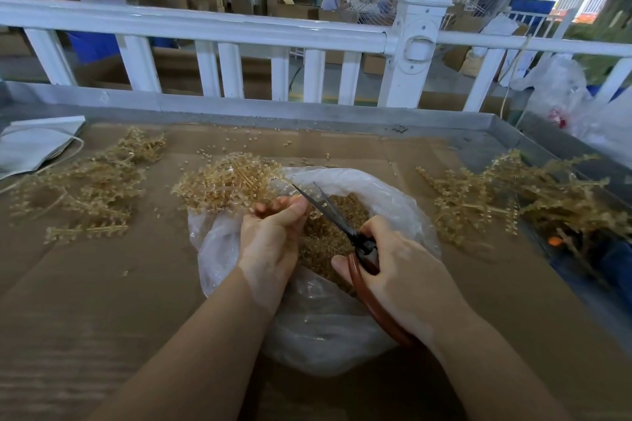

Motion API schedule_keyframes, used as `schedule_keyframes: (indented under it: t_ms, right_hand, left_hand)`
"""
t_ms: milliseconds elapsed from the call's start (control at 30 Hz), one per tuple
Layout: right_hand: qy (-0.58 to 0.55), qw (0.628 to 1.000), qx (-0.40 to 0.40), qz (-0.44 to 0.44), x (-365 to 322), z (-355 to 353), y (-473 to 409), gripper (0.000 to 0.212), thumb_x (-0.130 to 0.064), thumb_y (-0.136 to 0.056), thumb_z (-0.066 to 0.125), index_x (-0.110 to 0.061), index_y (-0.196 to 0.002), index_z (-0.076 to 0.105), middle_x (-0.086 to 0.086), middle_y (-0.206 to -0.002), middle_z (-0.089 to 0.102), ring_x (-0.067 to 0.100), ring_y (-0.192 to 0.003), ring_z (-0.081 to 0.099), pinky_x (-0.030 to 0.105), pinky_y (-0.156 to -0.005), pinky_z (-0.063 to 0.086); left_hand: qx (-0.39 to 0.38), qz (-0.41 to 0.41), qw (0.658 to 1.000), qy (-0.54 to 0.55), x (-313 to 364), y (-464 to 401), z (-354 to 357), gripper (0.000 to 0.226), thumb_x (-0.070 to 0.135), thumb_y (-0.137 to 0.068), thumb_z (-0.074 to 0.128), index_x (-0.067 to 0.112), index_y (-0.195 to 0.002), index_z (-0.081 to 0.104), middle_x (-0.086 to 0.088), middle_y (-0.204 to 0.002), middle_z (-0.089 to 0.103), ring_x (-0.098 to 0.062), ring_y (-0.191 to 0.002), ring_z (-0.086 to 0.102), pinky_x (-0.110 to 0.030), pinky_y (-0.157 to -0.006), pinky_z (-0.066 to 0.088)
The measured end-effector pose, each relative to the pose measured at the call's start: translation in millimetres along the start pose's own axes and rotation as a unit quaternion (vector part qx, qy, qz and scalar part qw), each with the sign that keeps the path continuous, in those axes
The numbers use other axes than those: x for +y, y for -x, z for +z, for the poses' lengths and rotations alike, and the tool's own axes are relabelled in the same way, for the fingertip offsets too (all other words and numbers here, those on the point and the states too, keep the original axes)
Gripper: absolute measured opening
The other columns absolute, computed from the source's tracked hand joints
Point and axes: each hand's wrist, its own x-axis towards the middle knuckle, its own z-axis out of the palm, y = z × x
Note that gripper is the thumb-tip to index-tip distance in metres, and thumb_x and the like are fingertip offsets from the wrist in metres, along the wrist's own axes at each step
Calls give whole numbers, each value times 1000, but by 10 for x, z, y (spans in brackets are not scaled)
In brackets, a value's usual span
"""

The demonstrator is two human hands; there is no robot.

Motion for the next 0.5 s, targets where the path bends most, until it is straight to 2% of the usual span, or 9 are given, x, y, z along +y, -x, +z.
schedule_keyframes:
  t_ms: [400, 500]
  right_hand:
    - [-13, 1000, -11, -14, -51, -46, -33, 37, -64, -84, 49, -31, -99, 44, -10, -88, 62, 8, -83, 60, 30, -78, 50]
    - [-16, 1000, -9, -17, -59, -58, -31, 37, -63, -85, 50, -30, -100, 46, -9, -88, 63, 7, -82, 61, 29, -77, 51]
  left_hand:
    - [-15, -7, 1000, -4, -10, 4, -27, 45, -24, -78, 51, 16, -78, 31, -5, -71, 49, -13, -61, 61, -29, -74, 57]
    - [-12, -5, 1000, -5, -13, -3, -26, 46, -24, -78, 51, 16, -77, 30, -4, -69, 48, -13, -60, 59, -27, -72, 58]
